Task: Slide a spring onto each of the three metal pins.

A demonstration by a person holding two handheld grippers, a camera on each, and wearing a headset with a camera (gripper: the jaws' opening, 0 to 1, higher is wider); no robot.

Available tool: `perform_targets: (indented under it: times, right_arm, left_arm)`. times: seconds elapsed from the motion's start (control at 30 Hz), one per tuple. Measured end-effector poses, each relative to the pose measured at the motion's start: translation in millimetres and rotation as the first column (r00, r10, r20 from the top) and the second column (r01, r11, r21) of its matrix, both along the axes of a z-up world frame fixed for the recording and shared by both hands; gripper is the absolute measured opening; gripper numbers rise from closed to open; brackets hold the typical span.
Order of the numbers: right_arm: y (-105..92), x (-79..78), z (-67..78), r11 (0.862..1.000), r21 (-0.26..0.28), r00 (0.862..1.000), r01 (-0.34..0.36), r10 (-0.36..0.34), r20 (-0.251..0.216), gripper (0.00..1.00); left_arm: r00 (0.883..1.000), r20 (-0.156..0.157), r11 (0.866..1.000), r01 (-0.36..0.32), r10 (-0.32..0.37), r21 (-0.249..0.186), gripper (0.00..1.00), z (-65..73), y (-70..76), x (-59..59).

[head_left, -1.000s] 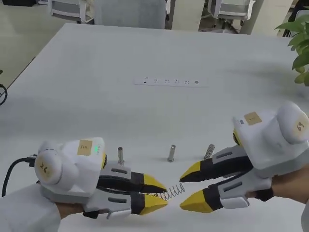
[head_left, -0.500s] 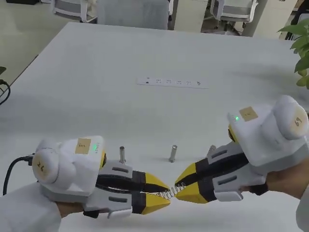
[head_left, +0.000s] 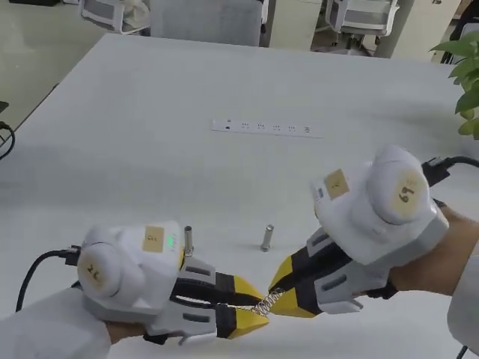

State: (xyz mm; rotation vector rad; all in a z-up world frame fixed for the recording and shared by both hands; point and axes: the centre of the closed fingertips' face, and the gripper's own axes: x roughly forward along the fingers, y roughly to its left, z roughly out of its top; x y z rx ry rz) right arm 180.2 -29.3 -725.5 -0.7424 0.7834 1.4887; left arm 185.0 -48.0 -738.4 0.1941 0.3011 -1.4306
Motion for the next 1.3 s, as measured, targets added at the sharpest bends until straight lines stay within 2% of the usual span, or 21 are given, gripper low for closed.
perform_targets:
  times: [0.27, 0.37, 0.4, 0.43, 0.47, 0.57, 0.63, 0.7, 0.73, 0.77, 0.87, 1.03, 1.1, 1.2, 1.27, 1.3]
  right_arm:
    - [-2.3, 1.2, 0.2, 0.998, -0.064, 1.0, -0.021, 0.022, 0.018, 0.07]
    - [-3.3, 2.0, -0.6, 0.997, -0.07, 0.999, -0.026, 0.027, 0.021, 0.07]
    - [-4.6, 3.1, -1.9, 0.997, -0.078, 0.999, -0.027, 0.029, 0.027, 0.07]
    - [-6.4, 5.0, -3.3, 0.996, -0.088, 0.999, -0.029, 0.032, 0.039, 0.07]
    - [-7.0, 5.5, -3.7, 0.996, -0.088, 0.999, -0.027, 0.031, 0.038, 0.07]
    - [-11.2, 11.8, -3.5, 0.996, -0.089, 0.999, -0.012, 0.016, 0.037, 0.07]
    - [-13.8, 17.0, -2.8, 0.996, -0.091, 0.999, 0.001, 0.003, 0.042, 0.07]
    - [-16.4, 23.4, -1.6, 0.996, -0.092, 0.999, 0.018, -0.013, 0.048, 0.07]
    - [-18.2, 27.4, -1.8, 0.995, -0.098, 0.998, 0.03, -0.025, 0.05, 0.07]
    - [-19.9, 30.0, -2.4, 0.994, -0.105, 0.998, 0.036, -0.031, 0.051, 0.07]
    - [-25.3, 40.9, -3.8, 0.99, -0.128, 0.997, 0.058, -0.05, 0.064, 0.07]
    - [-33.3, 63.9, -2.7, 0.981, -0.161, 0.992, 0.107, -0.093, 0.09, 0.07]
    - [-34.9, 72.1, -1.9, 0.978, -0.17, 0.99, 0.118, -0.102, 0.099, 0.07]
    - [-38.1, 81.3, -1.5, 0.973, -0.19, 0.988, 0.128, -0.108, 0.115, 0.07]
    - [-39.0, 88.0, -0.3, 0.97, -0.202, 0.986, 0.132, -0.109, 0.123, 0.07]
    - [-39.2, 90.6, 0.2, 0.969, -0.207, 0.986, 0.132, -0.107, 0.128, 0.07]
  left_arm:
    - [1.0, 0.001, 1.0, -0.014, 0.014, -0.016, 0.02, 1.0, -0.9, 1.3]
    - [0.999, -0.012, 0.999, -0.032, 0.031, -0.018, 0.03, 0.3, -0.3, 2.7]
    - [0.999, -0.025, 0.999, -0.041, 0.041, -0.02, 0.05, 0.2, 0.0, 3.3]
    - [0.997, -0.045, 0.998, -0.059, 0.058, -0.02, 0.13, -0.7, 0.8, 4.8]
    - [0.997, -0.047, 0.998, -0.062, 0.061, -0.018, 0.18, -1.4, 1.3, 5.3]
    - [0.996, -0.05, 0.997, -0.074, 0.073, -0.004, 0.2, -4.1, 5.0, 6.2]
    - [0.992, -0.075, 0.995, -0.101, 0.101, 0.012, 0.24, -7.2, 9.9, 8.5]
    - [0.991, -0.056, 0.993, -0.118, 0.119, 0.023, 0.31, -7.0, 14.7, 10.5]
    - [0.986, -0.065, 0.988, -0.15, 0.153, 0.049, 0.36, -10.0, 20.1, 13.8]
    - [0.985, -0.071, 0.987, -0.153, 0.157, 0.055, 0.39, -10.3, 22.4, 13.8]
    - [0.982, -0.051, 0.982, -0.176, 0.179, 0.065, 0.4, -9.4, 34.4, 15.5]
    - [0.965, -0.065, 0.962, -0.246, 0.255, 0.118, 0.44, -15.1, 59.7, 21.1]
    - [0.956, -0.07, 0.953, -0.276, 0.286, 0.126, 0.49, -15.5, 68.2, 23.2]
    - [0.947, -0.062, 0.939, -0.303, 0.316, 0.162, 0.49, -19.2, 79.6, 24.4]
    - [0.933, -0.053, 0.92, -0.338, 0.355, 0.196, 0.49, -23.1, 90.5, 27.1]
    - [0.927, -0.056, 0.915, -0.354, 0.37, 0.196, 0.49, -23.0, 93.4, 28.5]
